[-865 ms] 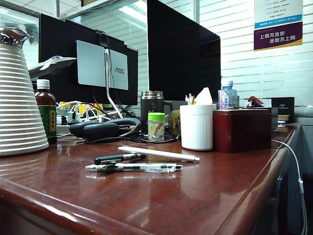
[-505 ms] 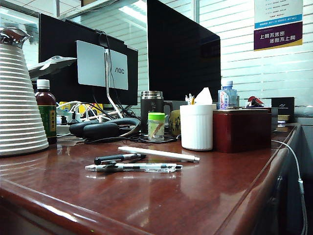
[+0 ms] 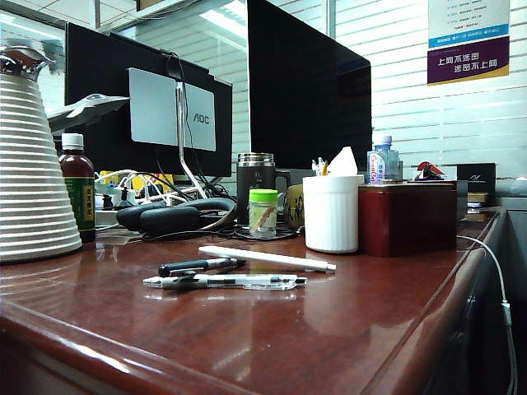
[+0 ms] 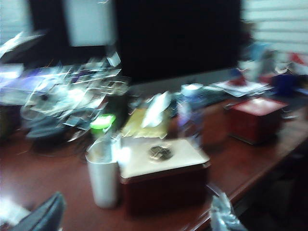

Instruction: Pick up all the pens on the desk and put them into the pen holder one by one.

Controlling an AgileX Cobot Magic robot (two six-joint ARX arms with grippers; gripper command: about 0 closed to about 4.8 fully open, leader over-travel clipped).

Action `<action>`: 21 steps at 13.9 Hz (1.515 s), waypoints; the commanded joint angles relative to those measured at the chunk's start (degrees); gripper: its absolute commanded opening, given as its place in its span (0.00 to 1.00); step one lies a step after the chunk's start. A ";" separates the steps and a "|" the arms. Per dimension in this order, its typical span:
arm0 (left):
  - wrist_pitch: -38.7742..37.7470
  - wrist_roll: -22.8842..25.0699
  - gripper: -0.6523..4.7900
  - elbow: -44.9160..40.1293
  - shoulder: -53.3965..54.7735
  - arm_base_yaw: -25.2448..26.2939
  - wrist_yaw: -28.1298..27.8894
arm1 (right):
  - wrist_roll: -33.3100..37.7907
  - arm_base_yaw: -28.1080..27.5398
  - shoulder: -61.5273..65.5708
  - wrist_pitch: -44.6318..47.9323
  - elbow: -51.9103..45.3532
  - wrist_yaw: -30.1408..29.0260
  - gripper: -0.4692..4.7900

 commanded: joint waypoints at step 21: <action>-9.33 16.76 1.00 31.82 63.28 -29.64 -7.91 | -37.53 30.84 89.61 -8.79 43.60 -4.74 0.81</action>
